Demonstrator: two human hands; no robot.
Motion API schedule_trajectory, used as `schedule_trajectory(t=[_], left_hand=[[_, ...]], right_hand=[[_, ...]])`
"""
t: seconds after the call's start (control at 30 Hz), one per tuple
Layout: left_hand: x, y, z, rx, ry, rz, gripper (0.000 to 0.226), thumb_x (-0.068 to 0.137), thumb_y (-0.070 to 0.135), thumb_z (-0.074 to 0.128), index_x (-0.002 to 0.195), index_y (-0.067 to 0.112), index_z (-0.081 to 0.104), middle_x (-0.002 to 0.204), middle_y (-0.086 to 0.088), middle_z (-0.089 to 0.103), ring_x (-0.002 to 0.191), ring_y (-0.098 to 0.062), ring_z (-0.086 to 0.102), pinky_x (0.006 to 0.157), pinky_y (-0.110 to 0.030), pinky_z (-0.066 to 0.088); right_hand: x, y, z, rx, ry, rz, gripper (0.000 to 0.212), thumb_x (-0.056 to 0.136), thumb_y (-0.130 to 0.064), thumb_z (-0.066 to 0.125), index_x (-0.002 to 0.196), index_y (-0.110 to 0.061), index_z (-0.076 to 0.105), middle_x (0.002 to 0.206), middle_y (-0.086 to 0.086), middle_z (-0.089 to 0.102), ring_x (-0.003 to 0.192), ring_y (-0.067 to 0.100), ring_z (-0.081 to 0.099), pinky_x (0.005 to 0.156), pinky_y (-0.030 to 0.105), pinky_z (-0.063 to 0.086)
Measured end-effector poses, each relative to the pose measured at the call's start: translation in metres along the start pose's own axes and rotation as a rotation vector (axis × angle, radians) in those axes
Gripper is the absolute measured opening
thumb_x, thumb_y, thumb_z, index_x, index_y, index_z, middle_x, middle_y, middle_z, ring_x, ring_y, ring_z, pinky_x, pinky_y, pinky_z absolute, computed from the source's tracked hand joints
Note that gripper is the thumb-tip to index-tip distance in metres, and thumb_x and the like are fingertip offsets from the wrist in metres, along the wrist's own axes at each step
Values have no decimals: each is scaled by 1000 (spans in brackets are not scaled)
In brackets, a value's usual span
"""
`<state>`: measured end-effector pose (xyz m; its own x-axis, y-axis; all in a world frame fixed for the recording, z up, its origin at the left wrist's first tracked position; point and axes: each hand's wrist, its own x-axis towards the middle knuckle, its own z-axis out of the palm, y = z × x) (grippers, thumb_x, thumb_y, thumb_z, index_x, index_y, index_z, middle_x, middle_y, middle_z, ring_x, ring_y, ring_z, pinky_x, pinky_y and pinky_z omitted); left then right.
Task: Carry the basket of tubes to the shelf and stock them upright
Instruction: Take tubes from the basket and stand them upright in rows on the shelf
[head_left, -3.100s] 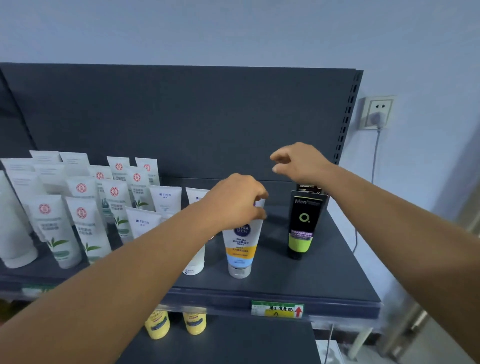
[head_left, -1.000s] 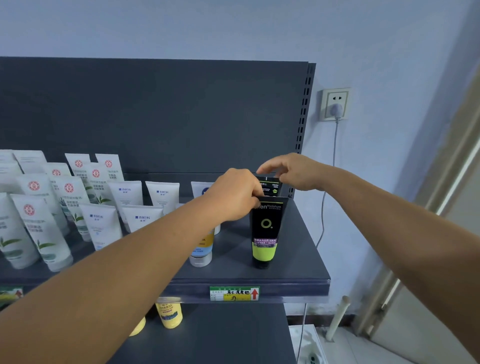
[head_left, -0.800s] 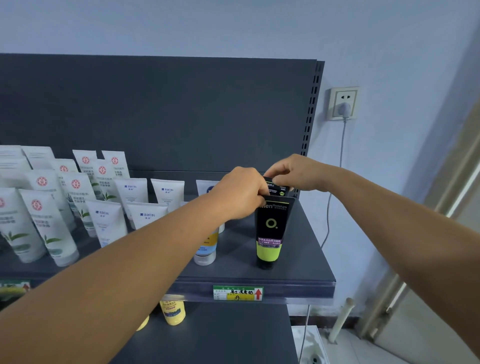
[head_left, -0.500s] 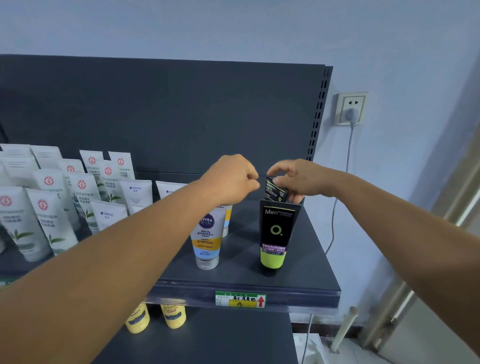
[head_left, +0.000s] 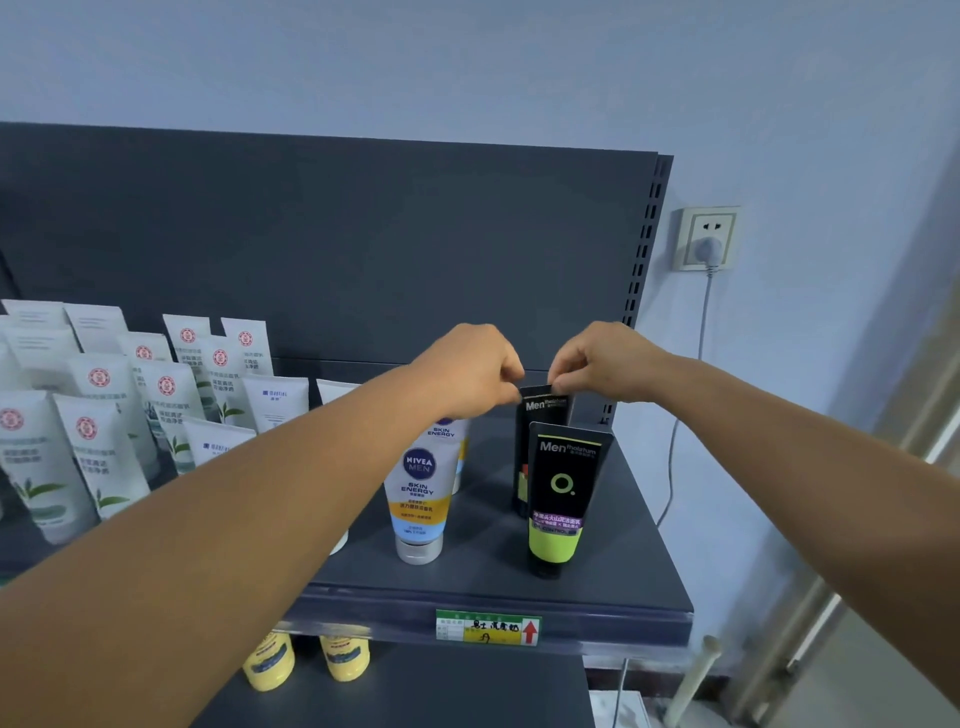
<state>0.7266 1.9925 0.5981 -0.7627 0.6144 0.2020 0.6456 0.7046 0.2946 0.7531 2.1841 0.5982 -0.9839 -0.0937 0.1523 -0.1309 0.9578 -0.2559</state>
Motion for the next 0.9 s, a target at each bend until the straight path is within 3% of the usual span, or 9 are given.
schedule_trajectory(t=[0.07, 0.13, 0.27, 0.4, 0.9], left_hand=[[5, 2, 0, 17, -1, 22, 22, 86, 25, 67, 104, 13, 72, 106, -5, 70, 96, -21, 65, 91, -41, 52], [11, 4, 0, 46, -12, 32, 24, 86, 25, 68, 109, 17, 71, 109, -1, 69, 102, -20, 63, 92, -40, 51], [22, 7, 4, 125, -19, 21, 23, 86, 23, 68, 108, 18, 71, 109, -4, 68, 100, -25, 63, 88, -40, 53], [28, 8, 12, 138, -15, -5, 18, 87, 17, 67, 104, 18, 72, 107, -5, 67, 94, -26, 63, 79, -33, 53], [37, 15, 23, 107, 26, -9, 15, 88, 15, 64, 100, 16, 73, 104, -6, 67, 91, -26, 64, 70, -31, 50]], right_hand=[[0, -2, 2, 24, 4, 15, 5, 84, -23, 70, 83, -23, 75, 76, -13, 67, 73, 4, 60, 65, 18, 42], [-1, -1, 2, 33, -6, 41, 3, 83, -24, 71, 84, -24, 75, 78, -6, 70, 72, 6, 61, 64, 19, 44], [-9, 1, 1, 50, -27, 96, 16, 83, -25, 72, 68, -28, 68, 65, -3, 66, 58, 4, 56, 59, 21, 44], [-17, 3, 2, 71, 24, 141, 11, 84, -23, 71, 75, -17, 74, 67, 2, 69, 61, 10, 58, 66, 30, 53], [-20, 13, 2, 149, 65, 224, 14, 84, -19, 70, 75, -9, 74, 58, -2, 64, 54, 7, 53, 51, 18, 42]])
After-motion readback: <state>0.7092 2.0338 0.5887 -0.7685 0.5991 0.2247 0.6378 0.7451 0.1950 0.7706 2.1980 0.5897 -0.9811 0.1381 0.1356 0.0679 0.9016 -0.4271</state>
